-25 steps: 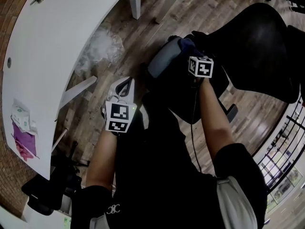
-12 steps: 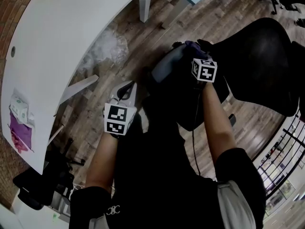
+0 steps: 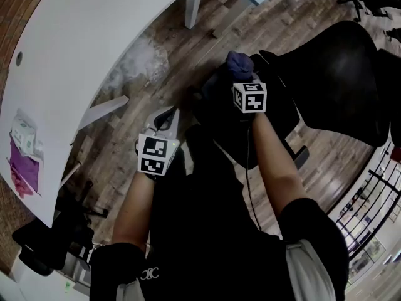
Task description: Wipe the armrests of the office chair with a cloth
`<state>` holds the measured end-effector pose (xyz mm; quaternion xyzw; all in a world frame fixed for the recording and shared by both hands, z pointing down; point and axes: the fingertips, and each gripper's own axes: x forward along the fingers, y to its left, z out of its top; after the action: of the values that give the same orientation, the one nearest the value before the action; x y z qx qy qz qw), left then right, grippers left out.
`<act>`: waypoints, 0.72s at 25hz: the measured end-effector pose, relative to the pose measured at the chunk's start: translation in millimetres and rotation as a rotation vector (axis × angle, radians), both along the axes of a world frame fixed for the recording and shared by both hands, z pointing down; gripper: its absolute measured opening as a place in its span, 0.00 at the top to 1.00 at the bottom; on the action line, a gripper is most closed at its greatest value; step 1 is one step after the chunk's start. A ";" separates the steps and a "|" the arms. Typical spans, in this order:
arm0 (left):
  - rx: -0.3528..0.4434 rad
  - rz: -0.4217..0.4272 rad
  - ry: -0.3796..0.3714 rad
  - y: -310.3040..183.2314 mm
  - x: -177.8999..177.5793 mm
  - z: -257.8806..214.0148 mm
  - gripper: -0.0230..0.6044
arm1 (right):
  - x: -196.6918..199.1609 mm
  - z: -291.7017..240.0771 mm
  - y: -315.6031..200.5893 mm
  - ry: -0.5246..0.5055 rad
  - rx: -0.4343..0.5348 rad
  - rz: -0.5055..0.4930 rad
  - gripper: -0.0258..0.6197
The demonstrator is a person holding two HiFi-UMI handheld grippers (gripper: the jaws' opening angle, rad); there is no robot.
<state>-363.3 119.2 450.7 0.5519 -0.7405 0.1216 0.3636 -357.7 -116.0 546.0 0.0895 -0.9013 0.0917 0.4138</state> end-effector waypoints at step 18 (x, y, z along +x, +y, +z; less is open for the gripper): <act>-0.019 0.096 -0.033 -15.1 13.1 4.9 0.95 | 39.5 1.3 143.4 -0.027 -0.260 -0.173 0.87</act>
<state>-350.2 104.1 455.6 0.5813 -0.7177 0.1552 0.3505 -318.2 27.3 547.3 -0.0439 -0.8917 0.1726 0.4162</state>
